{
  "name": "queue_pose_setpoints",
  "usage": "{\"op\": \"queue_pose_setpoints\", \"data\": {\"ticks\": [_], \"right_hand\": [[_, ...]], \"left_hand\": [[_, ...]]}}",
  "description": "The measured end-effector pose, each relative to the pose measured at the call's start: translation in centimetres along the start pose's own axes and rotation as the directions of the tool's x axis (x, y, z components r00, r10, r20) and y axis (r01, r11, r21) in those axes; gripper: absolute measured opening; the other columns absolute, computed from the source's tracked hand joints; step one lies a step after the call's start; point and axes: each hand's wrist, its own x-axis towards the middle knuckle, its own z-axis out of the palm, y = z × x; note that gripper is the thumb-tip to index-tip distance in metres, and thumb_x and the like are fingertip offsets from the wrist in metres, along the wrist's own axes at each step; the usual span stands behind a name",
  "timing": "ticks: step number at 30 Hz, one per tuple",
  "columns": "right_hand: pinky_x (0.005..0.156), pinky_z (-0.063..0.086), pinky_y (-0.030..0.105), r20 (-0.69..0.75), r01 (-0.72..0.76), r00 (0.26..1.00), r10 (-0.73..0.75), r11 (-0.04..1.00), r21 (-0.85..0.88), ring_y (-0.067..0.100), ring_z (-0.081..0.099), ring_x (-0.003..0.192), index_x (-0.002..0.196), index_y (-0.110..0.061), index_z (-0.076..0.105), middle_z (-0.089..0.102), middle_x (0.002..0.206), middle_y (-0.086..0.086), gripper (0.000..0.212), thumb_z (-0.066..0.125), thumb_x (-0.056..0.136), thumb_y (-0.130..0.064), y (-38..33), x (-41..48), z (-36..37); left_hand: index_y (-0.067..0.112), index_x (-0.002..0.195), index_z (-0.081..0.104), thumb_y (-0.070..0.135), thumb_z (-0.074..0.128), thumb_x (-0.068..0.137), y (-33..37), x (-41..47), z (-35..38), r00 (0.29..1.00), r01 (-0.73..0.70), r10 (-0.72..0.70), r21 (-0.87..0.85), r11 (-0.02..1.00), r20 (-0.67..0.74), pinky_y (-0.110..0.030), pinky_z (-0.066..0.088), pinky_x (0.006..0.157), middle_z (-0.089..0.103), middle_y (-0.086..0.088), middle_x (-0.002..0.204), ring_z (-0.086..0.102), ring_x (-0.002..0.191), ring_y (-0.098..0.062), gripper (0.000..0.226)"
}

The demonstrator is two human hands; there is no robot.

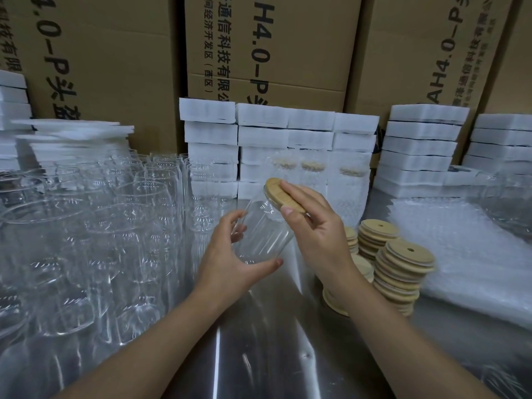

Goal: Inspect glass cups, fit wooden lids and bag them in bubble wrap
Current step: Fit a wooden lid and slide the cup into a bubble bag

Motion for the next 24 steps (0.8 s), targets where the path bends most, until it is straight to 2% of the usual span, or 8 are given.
{"op": "queue_pose_setpoints", "data": {"ticks": [3, 8, 14, 17, 19, 21, 23, 24], "right_hand": [[0.092, 0.041, 0.009, -0.007, 0.005, 1.0, -0.005, 1.0, -0.012, -0.006, 0.052, 0.114, 0.114, -0.044, 0.057, 0.055, 0.128, -0.003, 0.032, 0.061, 0.087, -0.028, 0.0, -0.2, 0.2], [0.097, 0.043, 0.017, -0.001, 0.045, 0.999, -0.045, 0.996, -0.079, -0.004, 0.052, 0.114, 0.109, -0.051, 0.056, 0.057, 0.122, -0.012, 0.03, 0.055, 0.079, -0.048, -0.1, -0.3, 0.0], [0.109, 0.038, 0.034, 0.085, -0.012, 0.996, 0.029, 0.981, -0.194, 0.001, 0.045, 0.126, 0.118, -0.052, 0.051, 0.051, 0.134, -0.008, 0.03, 0.058, 0.092, -0.04, -0.8, -0.4, -0.2], [0.106, 0.028, 0.018, 0.199, -0.018, 0.976, 0.089, 0.942, -0.335, -0.003, 0.032, 0.133, 0.129, -0.051, 0.047, 0.04, 0.144, -0.018, 0.041, 0.042, 0.089, -0.059, -2.1, 0.5, -2.2], [0.099, 0.03, 0.01, 0.117, 0.031, 0.993, 0.013, 0.929, -0.369, -0.006, 0.039, 0.128, 0.126, -0.045, 0.052, 0.048, 0.135, -0.021, 0.037, 0.039, 0.094, -0.056, -3.4, 1.2, -4.8], [0.093, 0.042, 0.016, -0.073, 0.033, 0.995, -0.065, 0.929, -0.368, -0.005, 0.054, 0.111, 0.116, -0.044, 0.059, 0.062, 0.119, -0.018, 0.023, 0.046, 0.097, -0.042, -4.4, 2.0, -8.2], [0.078, 0.049, 0.025, -0.236, -0.068, 0.97, -0.058, 0.867, -0.494, 0.001, 0.061, 0.092, 0.112, -0.039, 0.063, 0.069, 0.106, -0.009, 0.021, 0.051, 0.097, -0.032, -4.3, 2.7, -12.1], [0.074, 0.048, 0.027, -0.292, -0.167, 0.956, -0.016, 0.789, -0.592, 0.005, 0.061, 0.089, 0.114, -0.035, 0.064, 0.069, 0.105, -0.004, 0.023, 0.053, 0.095, -0.03, -3.8, 3.0, -14.2]], "left_hand": [[0.048, 0.126, 0.037, 0.043, 0.094, 0.05, 0.0, -0.2, 0.0, 1.0, -0.011, 0.011, 0.011, 1.0, -0.003, -0.018, 0.041, 0.086, 0.053, 0.014, 0.122, 0.052, 0.114, 0.002, 0.096], [0.048, 0.126, 0.036, 0.039, 0.093, 0.051, 0.0, -0.4, 0.1, 0.999, -0.035, 0.036, 0.028, 0.999, -0.014, -0.016, 0.041, 0.087, 0.053, 0.012, 0.123, 0.05, 0.112, 0.007, 0.095], [0.048, 0.127, 0.036, 0.035, 0.095, 0.054, -0.1, -0.3, 0.3, 1.0, -0.012, 0.013, 0.006, 1.0, -0.022, -0.028, 0.046, 0.093, 0.053, 0.017, 0.118, 0.051, 0.111, 0.005, 0.095], [0.047, 0.126, 0.036, 0.041, 0.095, 0.05, 0.2, -0.2, 0.4, 1.0, 0.008, -0.009, -0.036, 0.999, -0.023, -0.031, 0.046, 0.095, 0.054, 0.014, 0.118, 0.052, 0.111, 0.004, 0.097], [0.049, 0.124, 0.036, 0.053, 0.087, 0.045, 0.7, -0.2, 0.5, 0.999, 0.026, -0.029, -0.083, 0.996, -0.039, -0.029, 0.047, 0.093, 0.053, 0.017, 0.115, 0.053, 0.106, 0.008, 0.094], [0.048, 0.123, 0.036, 0.057, 0.082, 0.045, 1.0, -0.3, 0.5, 0.997, 0.053, -0.059, -0.123, 0.991, -0.052, -0.03, 0.048, 0.093, 0.052, 0.019, 0.113, 0.053, 0.103, 0.009, 0.092], [0.045, 0.125, 0.035, 0.049, 0.082, 0.05, 1.2, -0.3, 0.4, 0.994, 0.073, -0.083, -0.143, 0.987, -0.064, -0.036, 0.048, 0.097, 0.051, 0.017, 0.113, 0.053, 0.106, 0.002, 0.089], [0.044, 0.126, 0.035, 0.047, 0.083, 0.052, 1.3, -0.3, 0.3, 0.993, 0.083, -0.094, -0.151, 0.985, -0.068, -0.039, 0.048, 0.099, 0.051, 0.015, 0.114, 0.054, 0.109, -0.004, 0.088]]}}
